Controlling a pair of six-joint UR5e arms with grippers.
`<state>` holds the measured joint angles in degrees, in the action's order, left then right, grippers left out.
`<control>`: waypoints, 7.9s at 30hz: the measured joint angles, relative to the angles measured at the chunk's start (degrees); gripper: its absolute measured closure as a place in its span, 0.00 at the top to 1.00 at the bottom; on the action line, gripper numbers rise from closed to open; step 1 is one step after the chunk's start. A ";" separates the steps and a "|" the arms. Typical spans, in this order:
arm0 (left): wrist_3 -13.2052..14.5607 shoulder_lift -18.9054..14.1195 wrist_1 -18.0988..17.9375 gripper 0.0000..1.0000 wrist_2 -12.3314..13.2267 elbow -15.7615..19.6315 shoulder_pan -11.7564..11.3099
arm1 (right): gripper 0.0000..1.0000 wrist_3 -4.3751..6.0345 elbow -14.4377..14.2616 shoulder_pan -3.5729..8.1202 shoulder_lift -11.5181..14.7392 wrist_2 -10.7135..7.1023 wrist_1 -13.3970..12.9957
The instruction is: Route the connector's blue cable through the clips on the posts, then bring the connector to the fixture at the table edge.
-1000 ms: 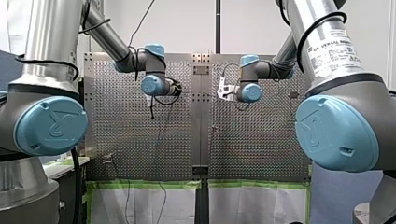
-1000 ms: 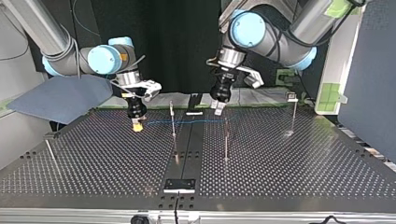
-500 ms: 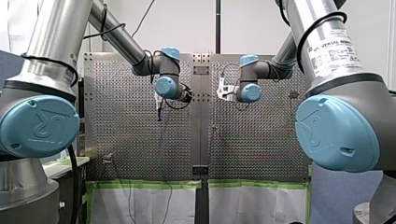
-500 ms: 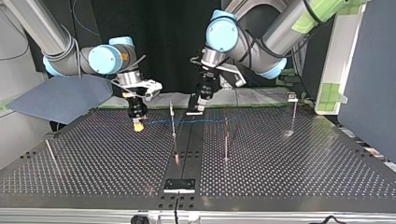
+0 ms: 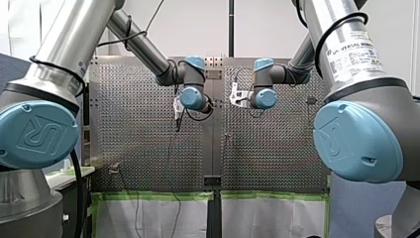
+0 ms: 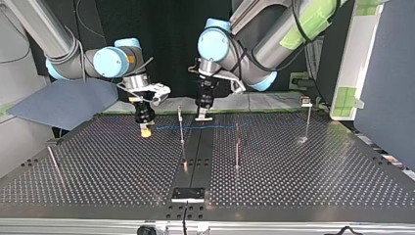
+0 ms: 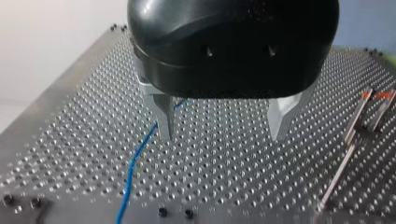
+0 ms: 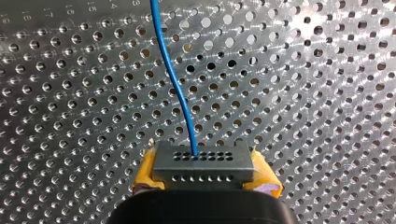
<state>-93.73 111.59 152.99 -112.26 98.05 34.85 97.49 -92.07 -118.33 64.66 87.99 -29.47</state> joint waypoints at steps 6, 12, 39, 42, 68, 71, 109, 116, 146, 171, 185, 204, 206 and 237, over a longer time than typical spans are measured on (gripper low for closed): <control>-0.73 1.98 0.14 1.00 -2.55 -2.54 -0.23 | 0.01 0.00 0.00 0.01 0.00 0.04 -0.03; -3.21 1.08 1.01 1.00 -5.31 -2.19 0.04 | 0.01 0.00 -0.01 0.22 0.00 0.08 -0.06; -0.31 -7.34 -2.91 1.00 -5.99 6.01 0.13 | 0.01 0.00 -0.03 -0.27 0.00 0.02 0.11; -0.06 -5.87 -2.41 1.00 -5.07 4.55 0.47 | 0.01 0.00 -0.01 -0.28 0.00 0.02 0.11; -0.37 -1.51 -2.08 1.00 -7.46 -0.34 -2.15 | 0.01 -0.02 -0.02 -0.38 0.00 0.17 0.34; -0.08 -1.38 -2.25 1.00 -7.09 -0.62 -2.55 | 0.01 -0.01 -0.02 -0.39 0.00 0.16 0.36; -0.97 2.34 -1.10 0.61 -7.76 -5.89 -3.95 | 0.01 -0.20 -0.06 -0.86 -0.02 0.20 0.87; -0.82 2.35 -0.98 0.03 -9.48 -5.88 -3.85 | 0.01 -0.09 -0.04 -0.89 -0.06 0.26 1.06; 0.35 2.43 -5.25 0.01 -8.46 -1.69 -1.19 | 0.01 -0.73 -4.00 -0.55 -0.08 5.93 2.23; 0.42 8.07 -8.19 0.01 -8.75 -0.45 2.36 | 0.01 -1.65 -11.93 -0.23 -0.27 6.90 -2.97; -0.03 12.48 -11.30 0.01 -9.07 0.96 2.94 | 0.04 -2.28 -14.53 -0.07 -1.06 8.86 -5.30; -0.08 12.79 -13.02 0.01 -8.72 2.72 3.03 | 0.04 -3.17 -14.57 1.41 -8.06 8.52 -8.55; -0.10 12.85 -13.08 0.01 -8.64 2.73 2.96 | 0.04 -3.16 -14.54 1.71 -8.13 8.42 -8.93; -0.36 15.38 -15.84 0.01 -6.60 2.56 1.93 | 0.04 -2.87 -14.51 6.69 -8.35 3.00 -11.47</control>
<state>-94.09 126.97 137.14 -118.86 100.61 36.78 94.62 -106.58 -111.63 56.31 90.98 -40.94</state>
